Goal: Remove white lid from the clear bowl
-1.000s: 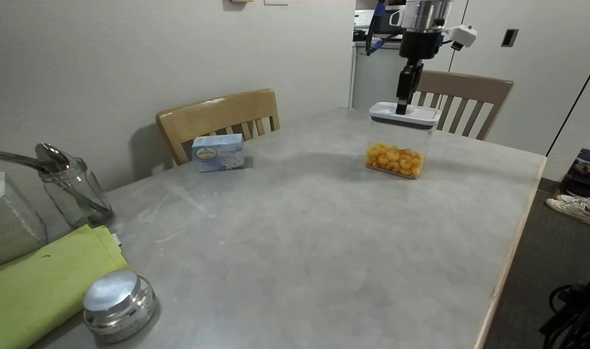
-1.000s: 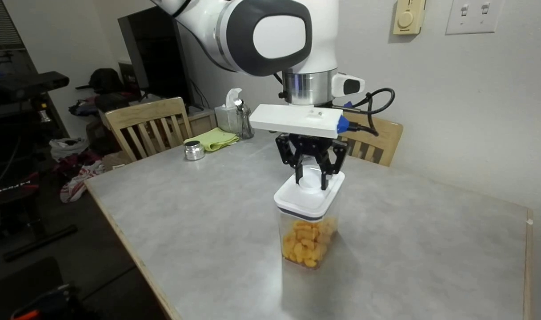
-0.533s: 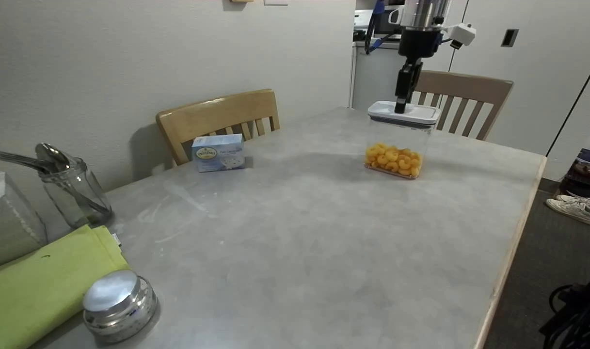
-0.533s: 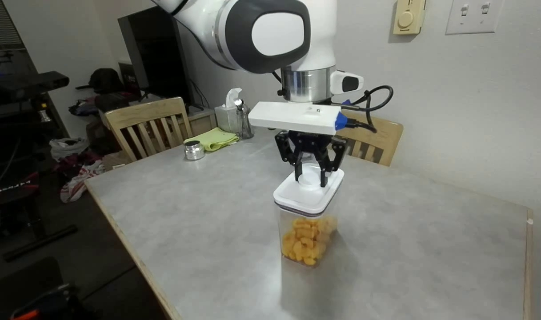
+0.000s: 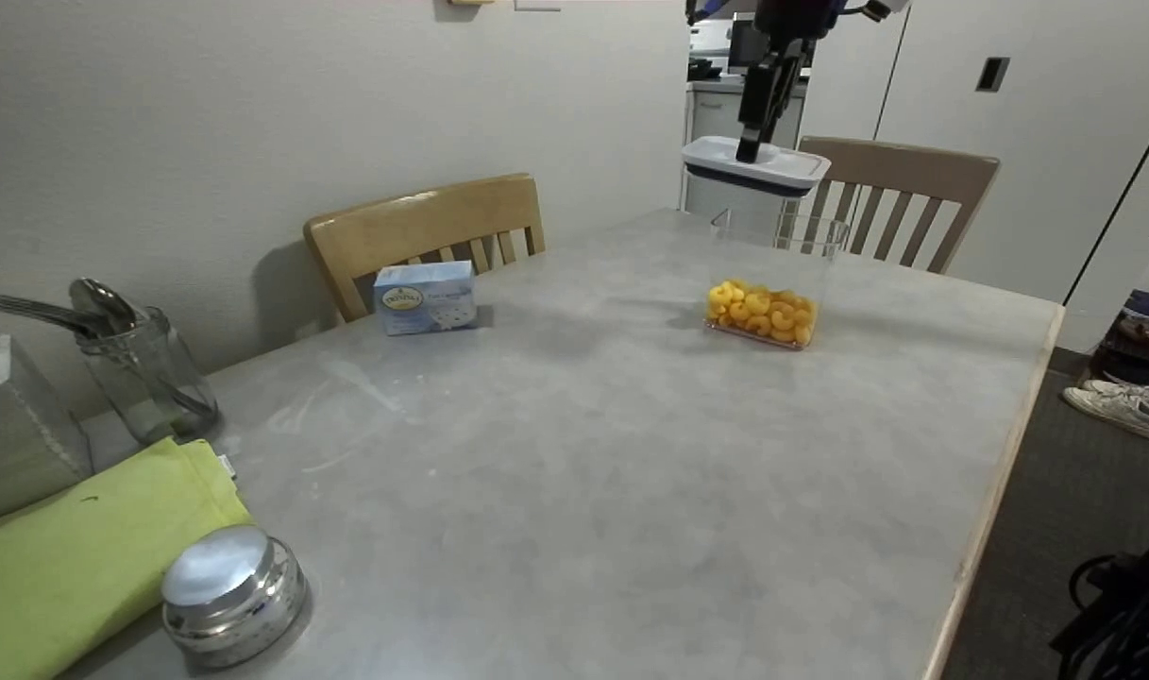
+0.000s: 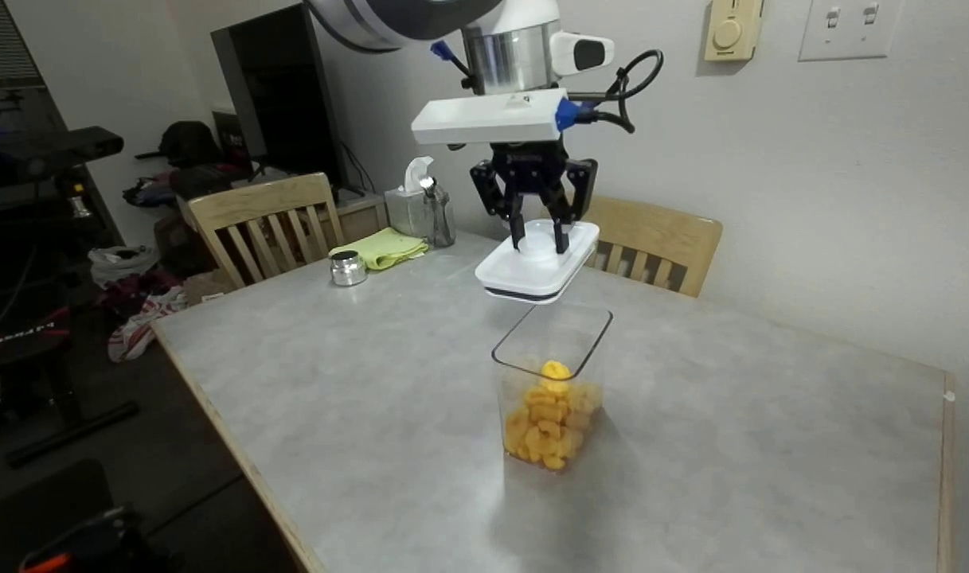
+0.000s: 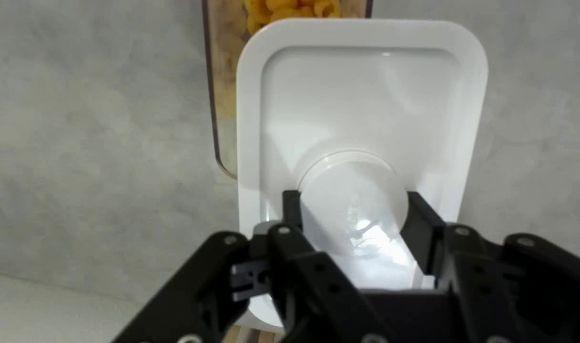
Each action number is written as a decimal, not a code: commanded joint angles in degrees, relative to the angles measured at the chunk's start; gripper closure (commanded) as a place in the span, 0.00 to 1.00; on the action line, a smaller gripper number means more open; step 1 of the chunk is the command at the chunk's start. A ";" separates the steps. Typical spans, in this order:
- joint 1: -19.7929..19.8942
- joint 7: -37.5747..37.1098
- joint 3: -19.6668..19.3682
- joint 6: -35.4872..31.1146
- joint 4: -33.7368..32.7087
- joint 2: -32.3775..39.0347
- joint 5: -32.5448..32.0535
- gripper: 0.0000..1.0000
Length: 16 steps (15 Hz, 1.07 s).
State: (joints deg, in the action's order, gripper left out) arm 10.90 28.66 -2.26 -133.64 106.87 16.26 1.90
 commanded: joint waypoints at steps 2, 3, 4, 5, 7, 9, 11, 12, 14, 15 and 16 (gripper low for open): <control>-3.08 -5.85 0.76 0.38 2.20 -1.80 -0.82 0.71; -3.80 -7.26 0.87 0.17 2.52 -1.58 -0.88 0.71; -4.48 -8.14 1.09 -0.72 3.15 -1.16 -0.75 0.71; -4.89 -8.22 1.46 -0.97 3.57 -0.79 -0.12 0.71; -6.33 -10.40 1.43 -1.78 4.33 0.78 -1.90 0.71; -7.29 -11.90 1.25 -2.35 4.75 3.12 -4.12 0.71; -7.68 -12.07 1.05 -3.83 4.61 6.81 -6.39 0.71; -7.64 -12.04 0.94 -4.48 4.18 9.04 -7.30 0.71; -7.19 -11.73 1.11 -6.07 3.32 13.28 -7.96 0.71; -6.91 -11.63 1.36 -6.83 2.87 15.18 -7.66 0.71; -6.46 -11.18 1.90 -7.65 2.43 16.99 -6.89 0.71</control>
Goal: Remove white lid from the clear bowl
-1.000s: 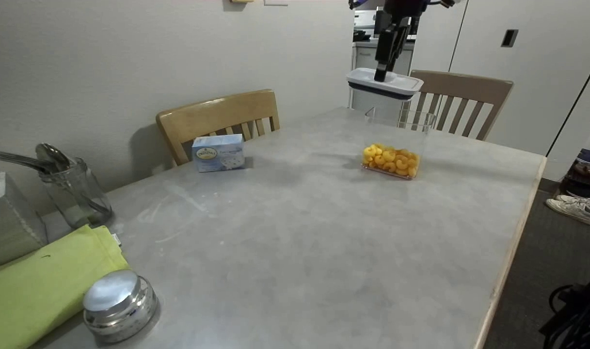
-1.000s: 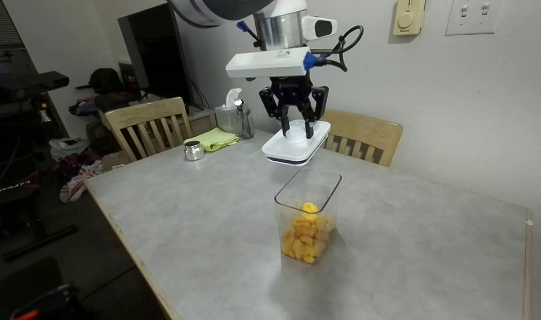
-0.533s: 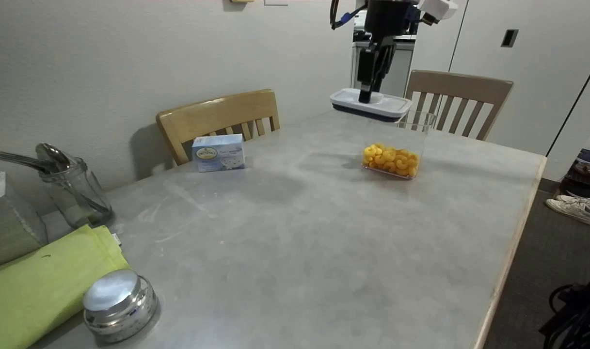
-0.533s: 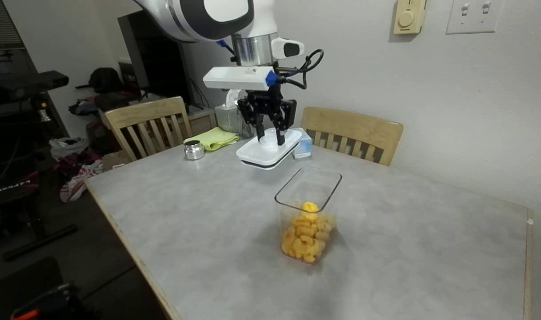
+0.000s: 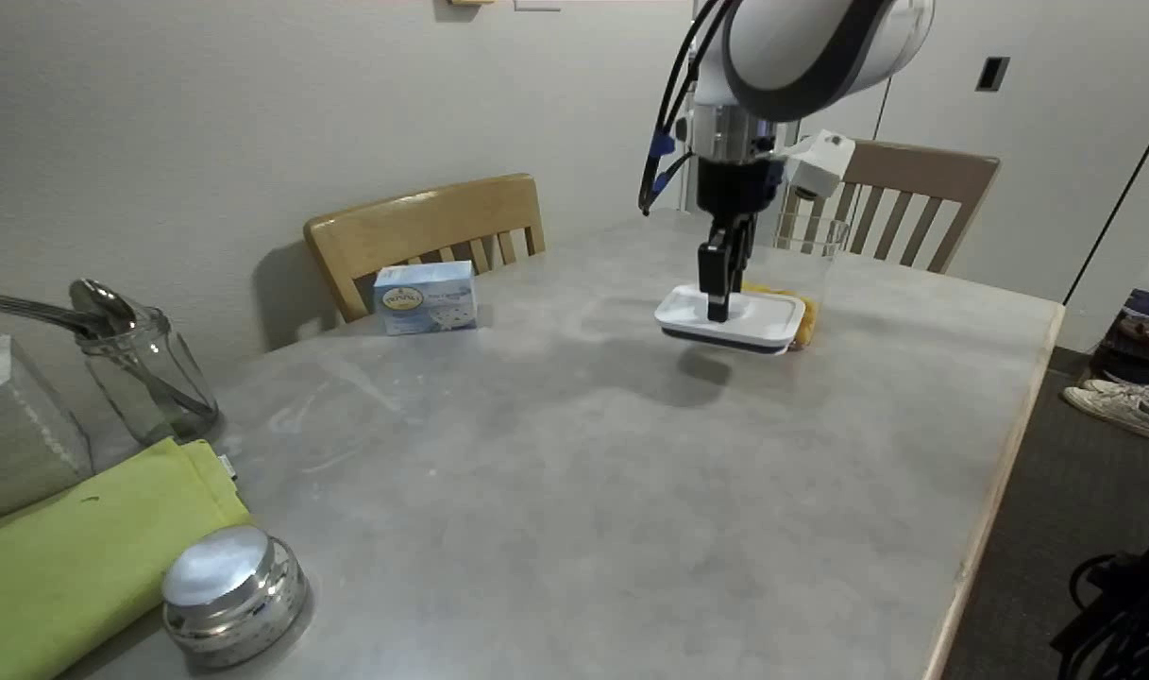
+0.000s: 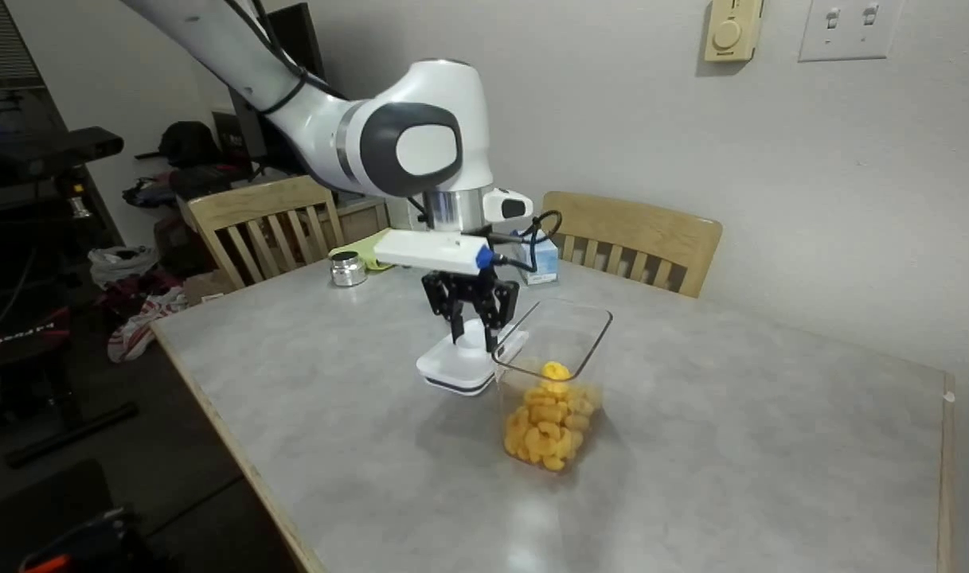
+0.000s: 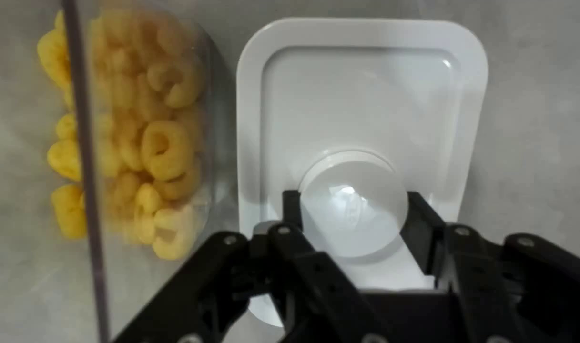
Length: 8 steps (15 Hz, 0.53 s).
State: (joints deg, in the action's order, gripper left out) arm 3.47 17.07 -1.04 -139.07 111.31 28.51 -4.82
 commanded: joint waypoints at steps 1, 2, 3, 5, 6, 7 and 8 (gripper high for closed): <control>1.26 0.75 1.15 -2.80 -2.48 6.14 0.30 0.71; 1.51 1.03 1.55 -3.47 -2.99 7.37 0.56 0.71; 1.63 0.99 1.82 -3.83 -3.68 8.53 0.73 0.71; 1.74 1.11 2.41 -4.00 -5.40 8.87 1.17 0.71; 1.75 1.09 2.61 -3.84 -6.06 9.32 1.20 0.71; 1.79 1.27 2.74 -3.81 -6.66 9.47 1.10 0.71; 1.97 1.42 2.89 -3.47 -7.11 9.64 1.17 0.71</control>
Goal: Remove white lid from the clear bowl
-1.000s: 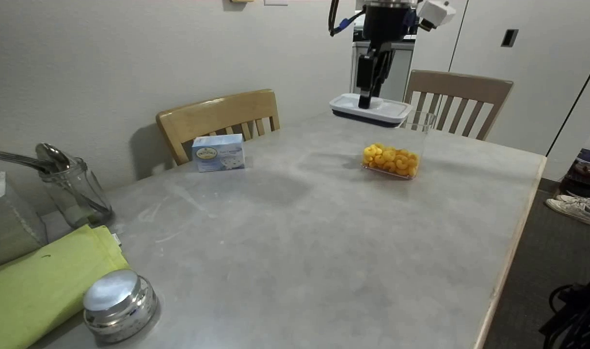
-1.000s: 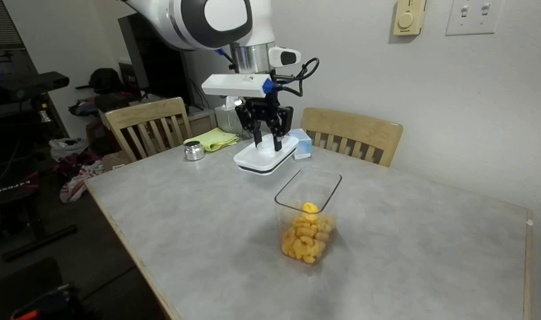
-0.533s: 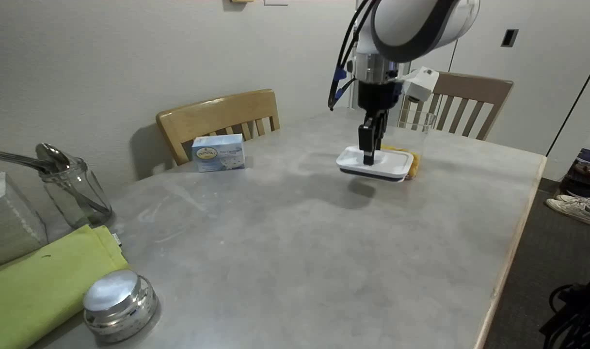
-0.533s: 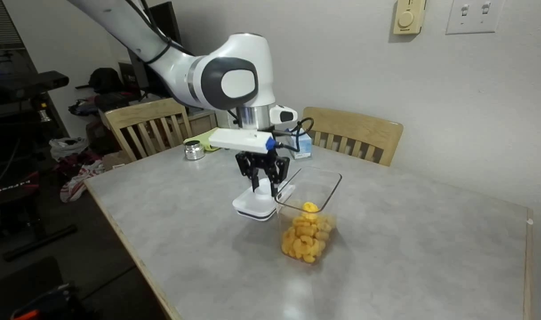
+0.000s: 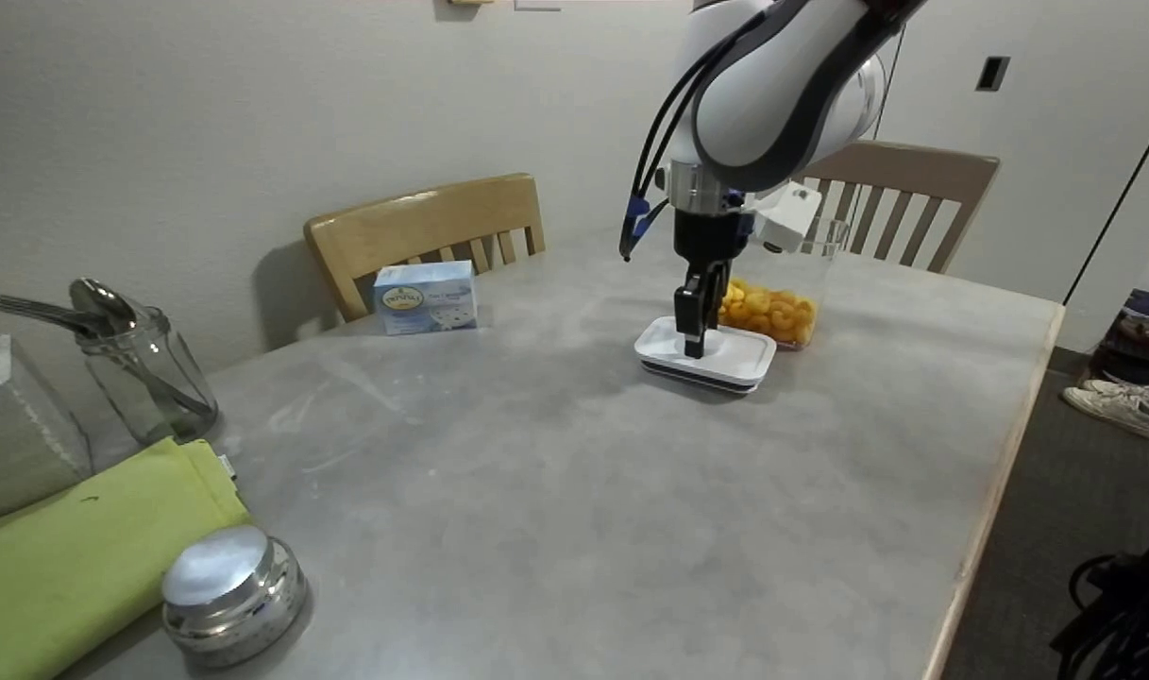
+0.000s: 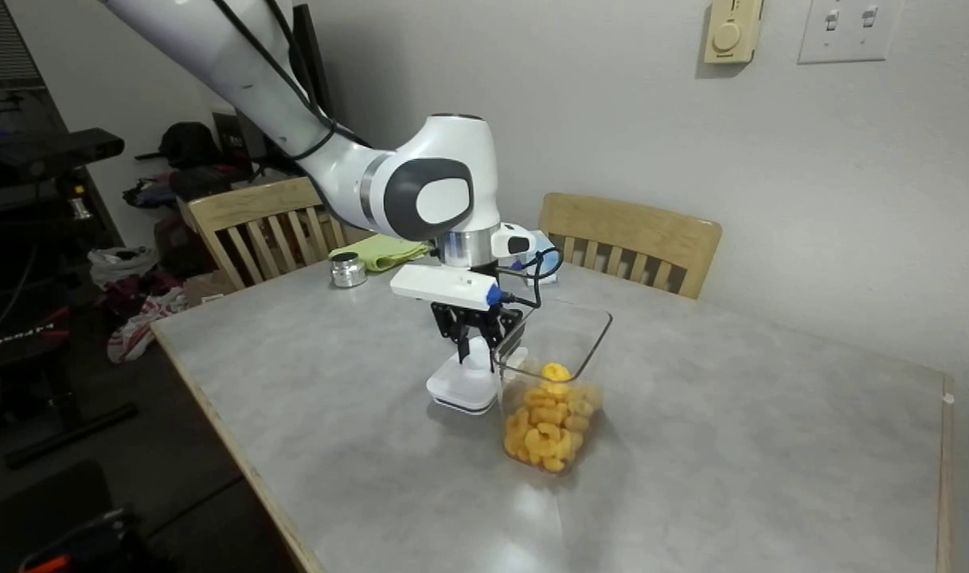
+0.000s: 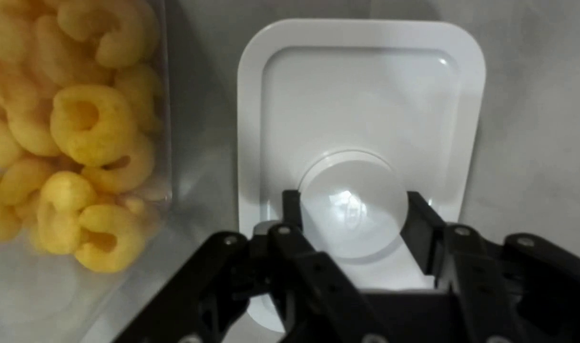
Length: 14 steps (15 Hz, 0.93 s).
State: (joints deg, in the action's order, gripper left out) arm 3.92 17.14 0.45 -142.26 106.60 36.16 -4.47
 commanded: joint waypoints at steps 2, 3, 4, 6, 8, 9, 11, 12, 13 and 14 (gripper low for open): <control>2.13 2.39 1.91 -0.30 -2.42 1.79 1.01 0.21; 2.09 2.56 1.74 -0.57 -2.12 1.45 0.53 0.20; 1.50 2.16 0.93 -0.19 -1.49 0.36 -0.68 0.16; 2.01 2.96 0.96 -0.58 -0.32 -1.90 -0.87 0.02; 2.69 3.53 1.19 -0.94 0.44 -3.85 -0.26 0.00; 2.96 4.00 1.24 -1.31 0.65 -4.77 -0.25 0.00; 3.64 5.49 1.53 -1.32 0.81 -6.80 0.05 0.00; 3.92 6.00 1.67 -0.83 0.72 -7.83 0.37 0.00; 3.84 6.08 1.42 -0.09 0.70 -8.99 0.17 0.00; 4.34 7.04 1.89 0.62 0.73 -10.10 0.95 0.00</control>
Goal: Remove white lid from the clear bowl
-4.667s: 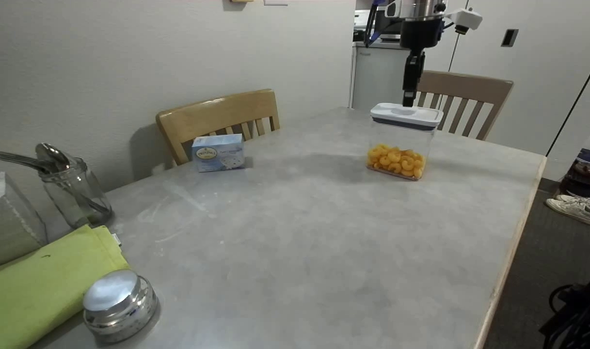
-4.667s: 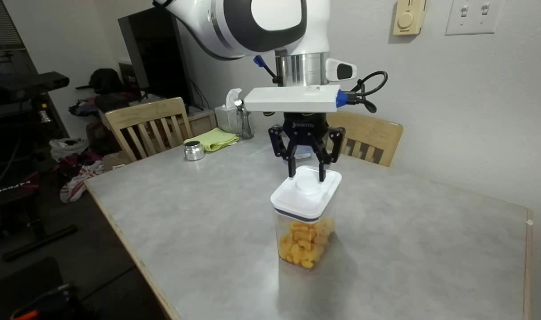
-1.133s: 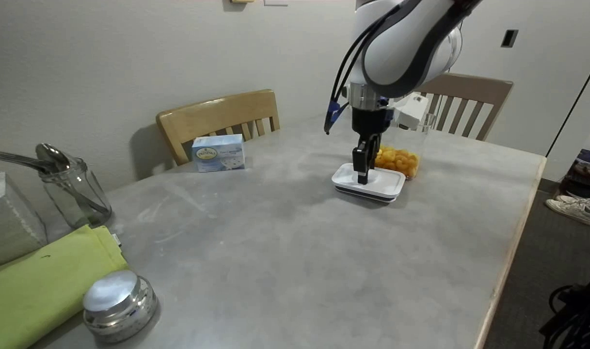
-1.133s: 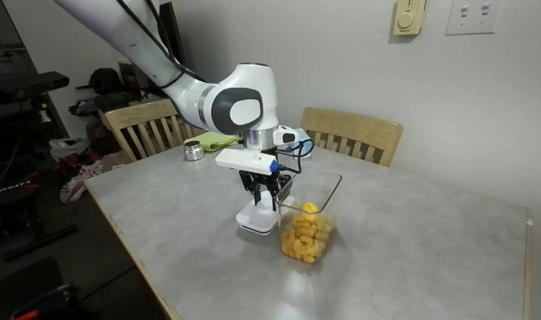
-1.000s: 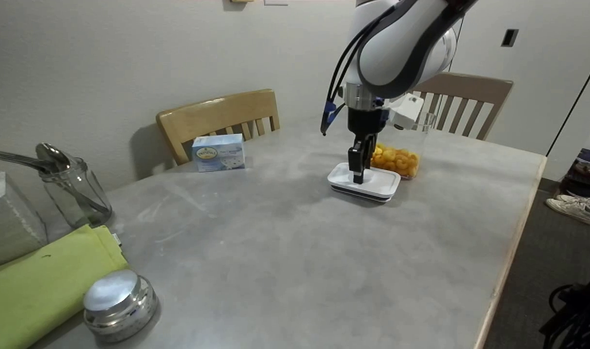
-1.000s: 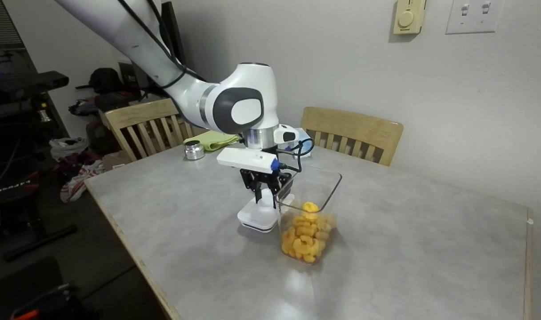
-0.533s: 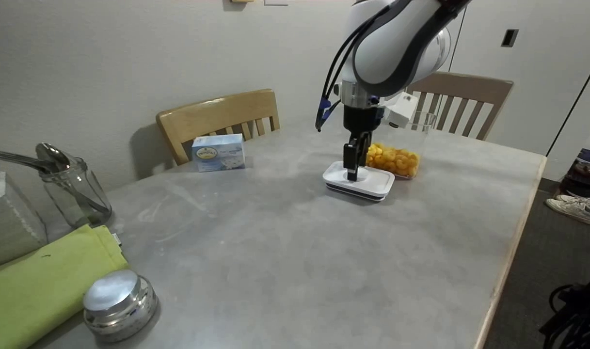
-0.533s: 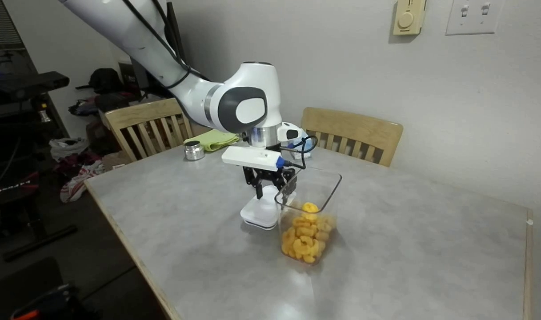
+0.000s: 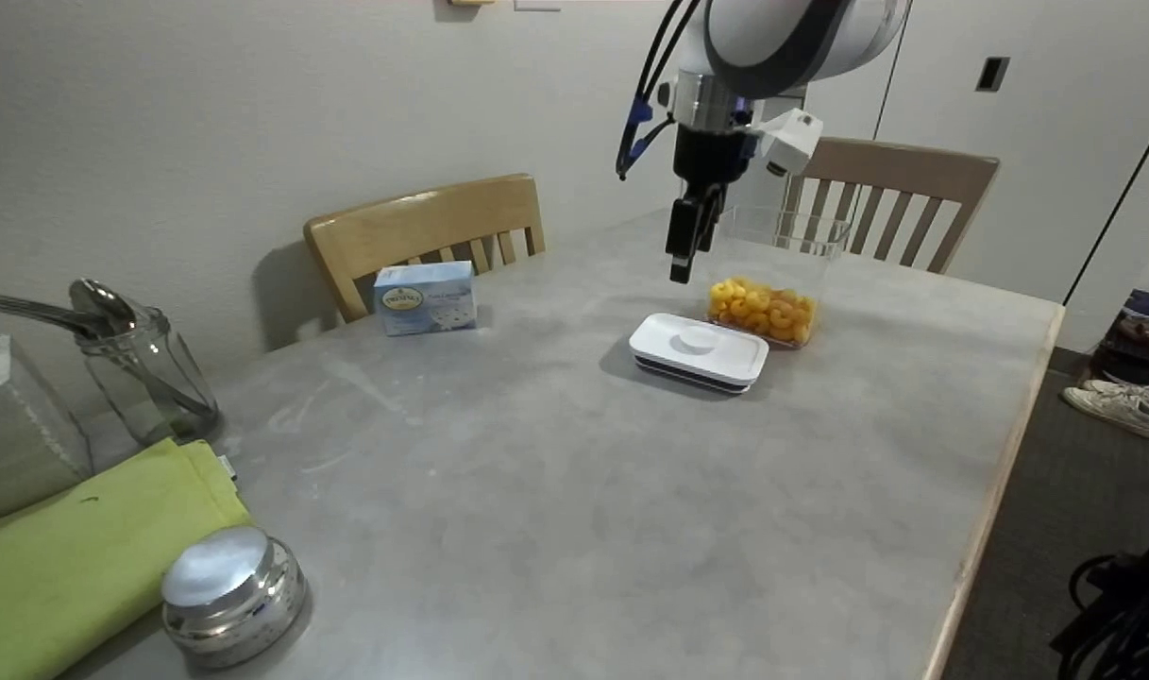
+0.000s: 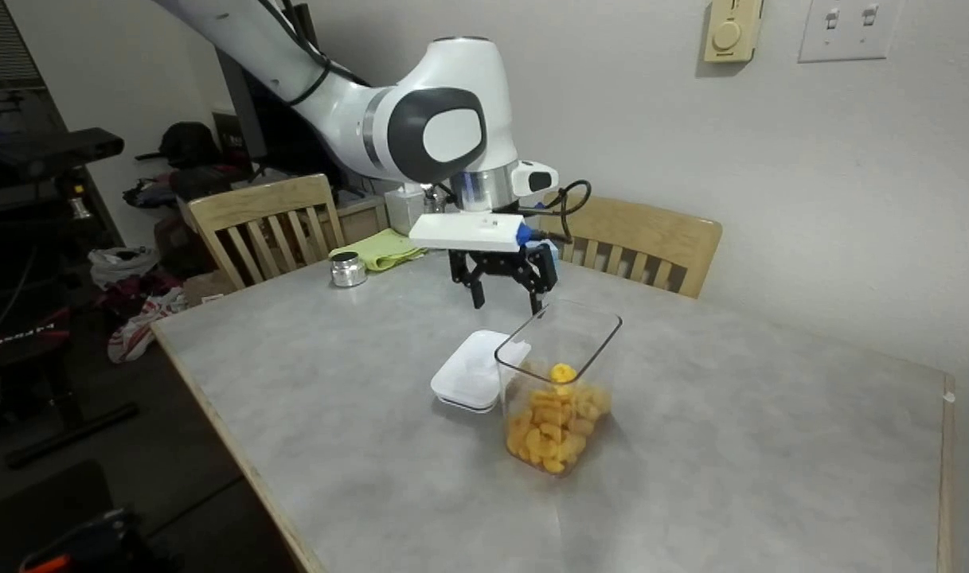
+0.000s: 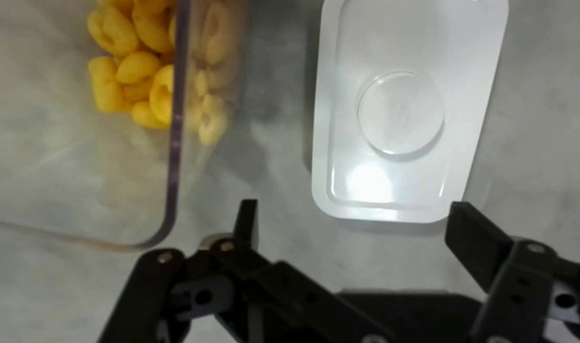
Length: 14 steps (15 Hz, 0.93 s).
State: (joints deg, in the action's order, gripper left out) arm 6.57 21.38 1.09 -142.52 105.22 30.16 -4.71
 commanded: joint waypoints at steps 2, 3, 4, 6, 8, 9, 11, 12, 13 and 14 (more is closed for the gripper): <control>2.11 4.25 1.53 1.23 1.80 -5.62 1.93 0.00; 2.01 4.46 1.36 1.33 1.40 -6.16 1.94 0.00; 1.90 4.41 1.20 1.79 1.18 -6.79 2.05 0.00; 1.91 4.54 1.21 2.34 0.98 -7.78 2.62 0.00; 1.51 3.79 0.75 3.23 0.74 -8.61 2.40 0.00; 1.33 3.44 0.50 3.42 0.70 -8.91 2.14 0.00; 0.83 1.72 -0.18 6.18 0.34 -9.49 1.58 0.00; 0.60 2.02 -0.04 3.50 -0.13 -8.03 1.25 0.00; 0.58 1.80 -0.14 4.25 -0.14 -8.33 1.27 0.00; 0.57 1.74 -0.20 4.64 -0.14 -8.55 1.27 0.00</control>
State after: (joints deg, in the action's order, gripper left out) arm 7.35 23.07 1.09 -137.99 105.16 21.61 -3.54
